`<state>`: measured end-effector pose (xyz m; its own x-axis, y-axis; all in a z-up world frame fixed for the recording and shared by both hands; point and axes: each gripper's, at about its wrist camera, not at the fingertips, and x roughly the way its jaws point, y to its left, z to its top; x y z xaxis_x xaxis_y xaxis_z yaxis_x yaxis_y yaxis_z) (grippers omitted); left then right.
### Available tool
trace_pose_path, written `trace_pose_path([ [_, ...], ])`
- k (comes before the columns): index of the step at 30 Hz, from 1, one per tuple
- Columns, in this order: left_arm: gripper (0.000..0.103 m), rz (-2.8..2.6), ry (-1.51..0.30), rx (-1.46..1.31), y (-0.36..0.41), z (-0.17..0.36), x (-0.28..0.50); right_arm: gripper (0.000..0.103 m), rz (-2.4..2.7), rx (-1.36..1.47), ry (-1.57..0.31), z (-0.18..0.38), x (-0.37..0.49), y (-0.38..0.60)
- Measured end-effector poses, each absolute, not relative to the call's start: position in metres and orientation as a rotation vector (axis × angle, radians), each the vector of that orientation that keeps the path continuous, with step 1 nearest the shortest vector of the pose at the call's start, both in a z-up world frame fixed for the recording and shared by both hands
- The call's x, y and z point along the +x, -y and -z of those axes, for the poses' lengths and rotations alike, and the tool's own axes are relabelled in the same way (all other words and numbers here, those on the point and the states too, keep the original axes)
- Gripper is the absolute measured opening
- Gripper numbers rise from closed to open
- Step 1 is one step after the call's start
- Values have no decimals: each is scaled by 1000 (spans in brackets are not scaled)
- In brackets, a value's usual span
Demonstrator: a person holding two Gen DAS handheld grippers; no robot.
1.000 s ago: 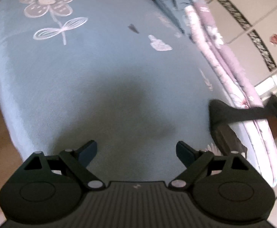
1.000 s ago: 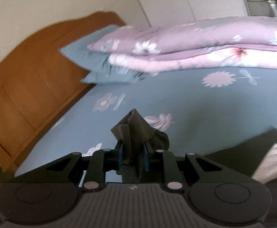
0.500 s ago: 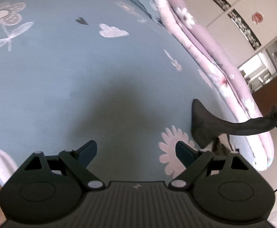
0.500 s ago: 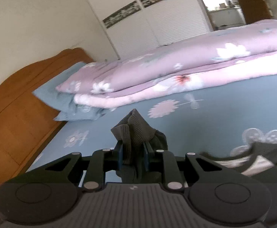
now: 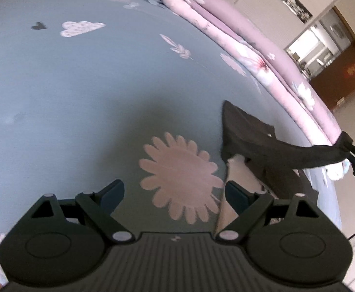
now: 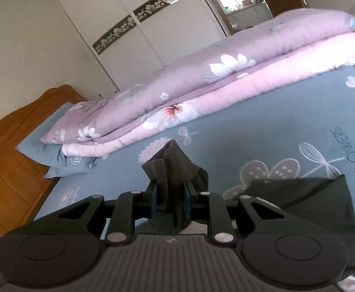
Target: Fold clothes
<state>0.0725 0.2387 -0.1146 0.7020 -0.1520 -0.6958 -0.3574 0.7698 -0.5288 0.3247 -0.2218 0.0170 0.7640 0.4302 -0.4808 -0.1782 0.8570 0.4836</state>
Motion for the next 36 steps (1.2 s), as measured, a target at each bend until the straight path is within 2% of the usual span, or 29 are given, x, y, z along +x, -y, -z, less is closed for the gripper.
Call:
trace_pose_path([
  [13, 89, -34, -861, -612, -181, 109, 105, 26, -260, 585, -648, 36, 326, 299],
  [15, 89, -21, -870, -608, -173, 110, 109, 32, -270, 628, -692, 50, 330, 308],
  [19, 89, -1, -897, -577, -158, 112, 124, 34, -230, 656, -796, 89, 336, 317],
  [23, 89, 36, -903, -492, -139, 106, 154, 57, -165, 674, -870, 117, 331, 325],
  [30, 89, 161, -873, -435, -96, 110, 211, 60, -43, 797, -744, 117, 297, 359],
  [36, 89, 189, -872, -391, -75, 141, 243, 60, -35, 713, -743, 111, 296, 352],
])
